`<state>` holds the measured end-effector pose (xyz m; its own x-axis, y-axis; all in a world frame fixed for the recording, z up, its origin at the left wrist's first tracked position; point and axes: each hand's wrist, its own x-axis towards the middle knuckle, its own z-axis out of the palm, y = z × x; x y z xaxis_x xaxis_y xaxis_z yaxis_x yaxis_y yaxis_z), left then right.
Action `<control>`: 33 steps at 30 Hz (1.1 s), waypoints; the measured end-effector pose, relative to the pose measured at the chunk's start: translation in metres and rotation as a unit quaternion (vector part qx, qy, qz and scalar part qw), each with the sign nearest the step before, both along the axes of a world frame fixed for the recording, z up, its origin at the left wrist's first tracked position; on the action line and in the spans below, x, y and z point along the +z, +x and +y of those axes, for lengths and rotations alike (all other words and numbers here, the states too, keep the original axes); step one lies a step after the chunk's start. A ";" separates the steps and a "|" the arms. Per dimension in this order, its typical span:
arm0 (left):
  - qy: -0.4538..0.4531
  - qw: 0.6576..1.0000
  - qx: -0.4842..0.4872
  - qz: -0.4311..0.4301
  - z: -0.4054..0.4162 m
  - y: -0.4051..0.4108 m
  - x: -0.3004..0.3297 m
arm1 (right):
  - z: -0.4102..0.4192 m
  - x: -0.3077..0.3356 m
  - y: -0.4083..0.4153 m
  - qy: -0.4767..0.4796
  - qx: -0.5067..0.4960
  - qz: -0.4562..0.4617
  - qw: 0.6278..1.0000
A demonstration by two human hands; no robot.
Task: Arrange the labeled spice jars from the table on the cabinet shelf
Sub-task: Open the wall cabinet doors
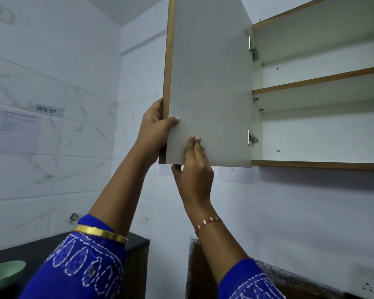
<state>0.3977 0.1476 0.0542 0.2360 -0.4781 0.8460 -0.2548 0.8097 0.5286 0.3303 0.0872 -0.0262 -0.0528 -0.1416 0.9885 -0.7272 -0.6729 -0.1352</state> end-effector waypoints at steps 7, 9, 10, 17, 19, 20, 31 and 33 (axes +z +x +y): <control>-0.014 1.000 0.005 -0.013 -0.009 0.013 -0.003 | -0.007 -0.001 0.011 0.003 -0.030 0.003 1.000; -0.018 1.000 0.019 -0.015 -0.008 0.010 -0.003 | -0.006 -0.001 0.007 0.006 -0.028 0.020 0.999; -0.020 0.999 0.031 -0.019 -0.008 0.008 -0.004 | -0.006 -0.002 0.004 0.009 -0.026 0.032 0.999; -0.080 0.960 0.265 -0.047 -0.006 -0.018 -0.021 | -0.005 -0.007 -0.036 -0.010 -0.076 0.146 0.986; -0.128 0.938 0.319 -0.047 -0.004 -0.029 -0.030 | -0.007 -0.010 -0.056 -0.006 -0.111 0.190 0.976; -0.144 0.931 0.332 -0.049 -0.003 -0.037 -0.033 | -0.009 -0.011 -0.068 0.005 -0.121 0.203 0.972; -0.169 0.947 0.266 -0.066 -0.014 -0.188 -0.044 | 0.005 -0.009 -0.238 0.059 -0.171 0.185 0.966; -0.167 0.953 0.241 -0.074 -0.018 -0.226 -0.050 | 0.010 -0.011 -0.276 0.057 -0.186 0.179 0.964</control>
